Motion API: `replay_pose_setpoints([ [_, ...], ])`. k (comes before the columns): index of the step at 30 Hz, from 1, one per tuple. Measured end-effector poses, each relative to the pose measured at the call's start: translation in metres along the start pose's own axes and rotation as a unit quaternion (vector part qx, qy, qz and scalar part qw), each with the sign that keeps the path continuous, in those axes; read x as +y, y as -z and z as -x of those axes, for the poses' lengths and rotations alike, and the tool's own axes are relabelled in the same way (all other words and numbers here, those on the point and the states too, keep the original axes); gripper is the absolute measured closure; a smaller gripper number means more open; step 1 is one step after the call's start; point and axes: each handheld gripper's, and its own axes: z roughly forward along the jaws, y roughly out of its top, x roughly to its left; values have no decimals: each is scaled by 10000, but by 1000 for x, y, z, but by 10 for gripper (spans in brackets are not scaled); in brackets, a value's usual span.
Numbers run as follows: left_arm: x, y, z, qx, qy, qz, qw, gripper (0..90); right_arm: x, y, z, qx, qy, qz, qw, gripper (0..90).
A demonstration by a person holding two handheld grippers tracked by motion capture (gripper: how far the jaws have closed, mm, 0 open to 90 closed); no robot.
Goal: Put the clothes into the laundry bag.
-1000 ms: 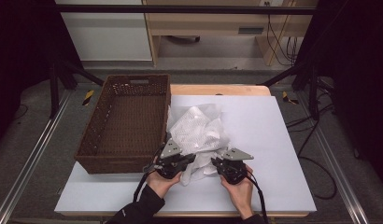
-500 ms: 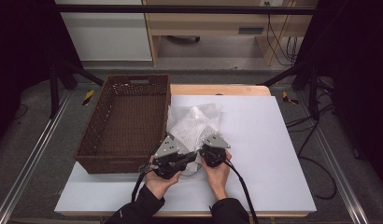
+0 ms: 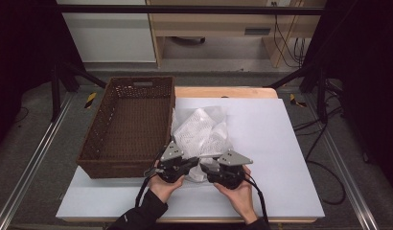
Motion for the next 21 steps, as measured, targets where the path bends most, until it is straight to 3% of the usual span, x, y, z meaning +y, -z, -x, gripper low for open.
replay_pose_setpoints([
  [3,0,0,0,9,-22,3,10000,886,-11,3,0,-202,93,-147,9996,387],
  [5,0,0,0,13,-23,1,10000,886,-17,-7,7,-407,79,-396,9984,397],
  [6,0,0,0,32,-62,-11,10000,886,-19,-12,10,-399,4,-506,9979,413],
  [7,0,0,1,64,-87,-8,9999,886,-21,-19,12,-412,-3,-621,9972,451],
  [8,0,0,1,73,-99,-20,9999,886,-23,-24,14,-475,29,-767,9959,563],
  [9,-1,-1,1,68,-99,-35,9999,885,-26,-29,16,-512,97,-889,9947,618],
  [10,-1,-1,1,79,-112,-45,9999,886,-25,-30,18,-514,-57,-896,9946,734],
  [11,-1,-1,1,82,-114,-51,9999,886,-23,-29,20,-623,-39,-921,9938,850],
  [13,-1,-2,2,81,-123,-60,9999,885,-20,-27,25,-547,-193,-947,9938,899],
  [14,-1,-2,3,93,-141,-58,9998,886,-19,-28,25,-549,-244,-978,9934,900],
  [16,-1,-1,3,112,-173,-46,9998,885,-18,-26,23,-556,-107,-957,9938,900],
  [18,-1,0,3,116,-161,-30,9998,885,-15,-18,22,-523,-81,-735,9959,860],
  [20,-1,1,2,126,-156,-28,9998,885,-13,-7,22,-618,-103,-605,9962,594],
  [21,-1,0,1,123,-154,-41,9998,885,-14,-5,23,-620,-135,-662,9958,543],
])
